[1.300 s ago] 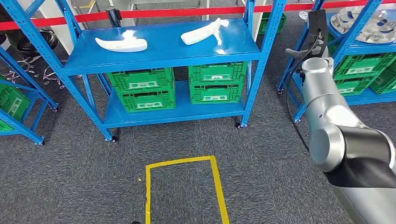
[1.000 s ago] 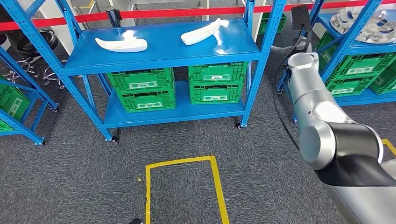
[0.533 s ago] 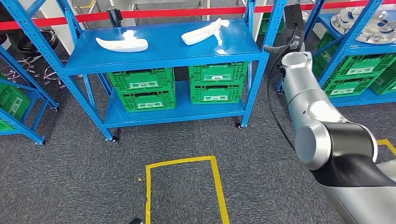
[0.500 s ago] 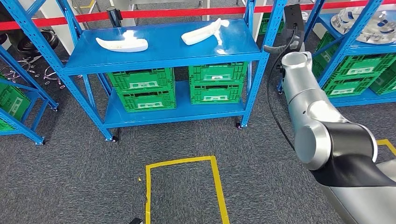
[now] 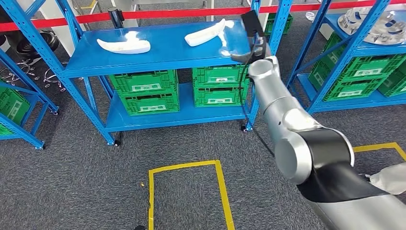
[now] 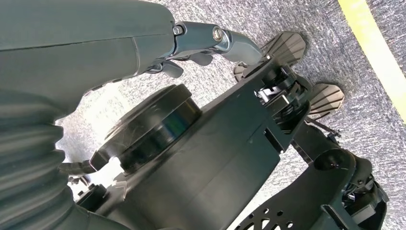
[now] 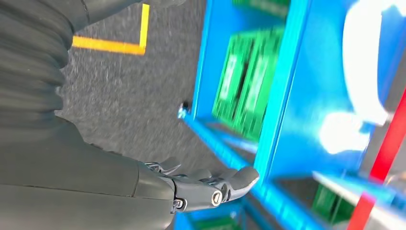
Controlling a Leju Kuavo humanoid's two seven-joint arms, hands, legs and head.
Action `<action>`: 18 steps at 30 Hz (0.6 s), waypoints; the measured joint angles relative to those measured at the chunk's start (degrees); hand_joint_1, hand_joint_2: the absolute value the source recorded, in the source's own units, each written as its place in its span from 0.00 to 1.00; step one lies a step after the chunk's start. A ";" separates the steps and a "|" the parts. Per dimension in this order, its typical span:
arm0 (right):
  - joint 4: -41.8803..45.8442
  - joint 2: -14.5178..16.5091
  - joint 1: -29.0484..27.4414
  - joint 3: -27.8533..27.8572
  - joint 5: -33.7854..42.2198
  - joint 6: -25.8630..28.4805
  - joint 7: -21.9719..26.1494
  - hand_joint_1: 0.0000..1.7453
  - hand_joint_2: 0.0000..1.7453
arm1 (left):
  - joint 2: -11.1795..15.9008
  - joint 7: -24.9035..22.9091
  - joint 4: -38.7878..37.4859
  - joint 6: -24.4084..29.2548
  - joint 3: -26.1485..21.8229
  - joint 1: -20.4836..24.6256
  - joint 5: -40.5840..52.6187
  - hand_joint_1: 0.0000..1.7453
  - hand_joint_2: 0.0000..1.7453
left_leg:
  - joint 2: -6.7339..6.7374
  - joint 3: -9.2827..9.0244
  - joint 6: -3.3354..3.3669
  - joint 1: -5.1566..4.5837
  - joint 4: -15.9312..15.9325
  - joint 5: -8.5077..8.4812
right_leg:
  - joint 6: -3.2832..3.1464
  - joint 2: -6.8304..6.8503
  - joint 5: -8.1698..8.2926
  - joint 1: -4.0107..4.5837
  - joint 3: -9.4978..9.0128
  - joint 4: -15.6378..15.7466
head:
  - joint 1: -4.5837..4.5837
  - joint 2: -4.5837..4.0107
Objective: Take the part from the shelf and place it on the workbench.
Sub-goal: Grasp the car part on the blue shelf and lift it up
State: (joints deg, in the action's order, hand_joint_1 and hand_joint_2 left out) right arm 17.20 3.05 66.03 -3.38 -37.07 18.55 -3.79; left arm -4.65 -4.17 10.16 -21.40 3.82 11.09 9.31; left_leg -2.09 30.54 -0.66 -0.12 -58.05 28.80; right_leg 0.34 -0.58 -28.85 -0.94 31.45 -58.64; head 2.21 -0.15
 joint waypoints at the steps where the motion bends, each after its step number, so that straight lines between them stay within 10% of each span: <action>1: -0.01 1.15 -0.23 -0.33 -0.35 -0.09 0.38 0.00 1.00 | 0.09 0.22 0.00 0.00 0.00 -0.11 -0.04 0.00 1.00 | -0.03 0.01 -0.01 0.03 0.00 0.00 | 0.00 0.02 0.00 0.01 0.00 0.00 | 0.00 0.00; 10: 0.00 10.81 -1.20 -5.35 -5.79 -3.06 2.35 0.00 1.00 | 0.34 1.25 0.02 0.00 0.00 0.05 -0.26 0.00 1.00 | 0.05 0.07 -0.02 0.10 0.01 -0.01 | -0.05 -0.06 0.03 -0.02 0.09 -0.02 | 0.00 0.00; 14: -0.02 12.79 -1.37 -6.68 -6.57 -3.38 1.71 0.00 1.00 | 0.36 2.77 0.01 0.00 0.00 -0.33 -0.74 0.00 0.00 | -0.07 0.12 -0.01 0.10 0.00 -0.01 | -0.05 0.06 0.03 -0.02 0.09 -0.01 | 0.00 0.00; 18: -0.02 13.07 -2.03 -7.21 -6.93 -3.49 1.73 0.00 1.00 | 0.39 6.15 0.02 0.00 0.00 -0.88 -0.45 0.00 0.00 | -0.03 0.15 -0.01 0.08 -0.04 -0.01 | -0.04 0.05 0.04 -0.04 0.09 0.01 | 0.01 0.00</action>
State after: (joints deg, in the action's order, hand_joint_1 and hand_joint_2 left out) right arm 17.18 16.12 64.01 -10.59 -44.00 15.06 -2.05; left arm -4.26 1.98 10.19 -21.40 3.82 10.21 8.86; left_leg -2.12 30.69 -0.68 -0.04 -58.10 28.79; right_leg 0.30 -0.53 -28.81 -0.97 31.54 -58.63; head 2.21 -0.15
